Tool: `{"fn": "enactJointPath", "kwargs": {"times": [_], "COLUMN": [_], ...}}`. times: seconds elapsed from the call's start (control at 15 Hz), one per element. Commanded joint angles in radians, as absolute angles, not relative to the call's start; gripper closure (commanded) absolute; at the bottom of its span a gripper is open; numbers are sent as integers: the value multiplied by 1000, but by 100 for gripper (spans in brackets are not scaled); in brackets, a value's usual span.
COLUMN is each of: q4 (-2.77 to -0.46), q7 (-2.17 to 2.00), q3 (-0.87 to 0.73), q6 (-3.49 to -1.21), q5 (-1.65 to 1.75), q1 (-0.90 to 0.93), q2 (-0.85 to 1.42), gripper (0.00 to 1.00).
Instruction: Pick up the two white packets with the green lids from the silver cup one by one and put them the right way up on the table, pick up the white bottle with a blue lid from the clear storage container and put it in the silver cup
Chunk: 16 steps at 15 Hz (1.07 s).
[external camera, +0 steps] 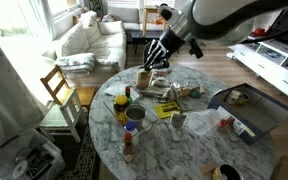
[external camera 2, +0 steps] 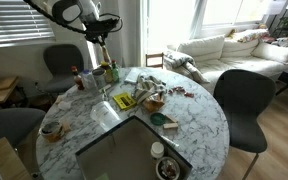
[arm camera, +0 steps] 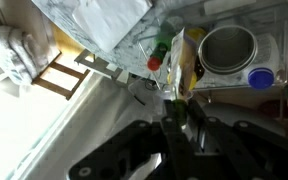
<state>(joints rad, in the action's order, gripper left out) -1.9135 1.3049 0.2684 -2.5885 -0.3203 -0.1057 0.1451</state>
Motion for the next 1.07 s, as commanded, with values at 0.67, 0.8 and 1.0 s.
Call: {"fn": "enactJointPath", "kwargs": {"times": [0.67,0.8,1.0], "q4": [-2250,-2288,-2337], "q7": [1487,1443,1389], "q3": [140,128,114], "q6": [-2620,-2617,-2627], "q5": [-600,-566,-523], "q1": [-1,4,5], "q2": [30,17,-5], "gripper": [95,95,95]}}
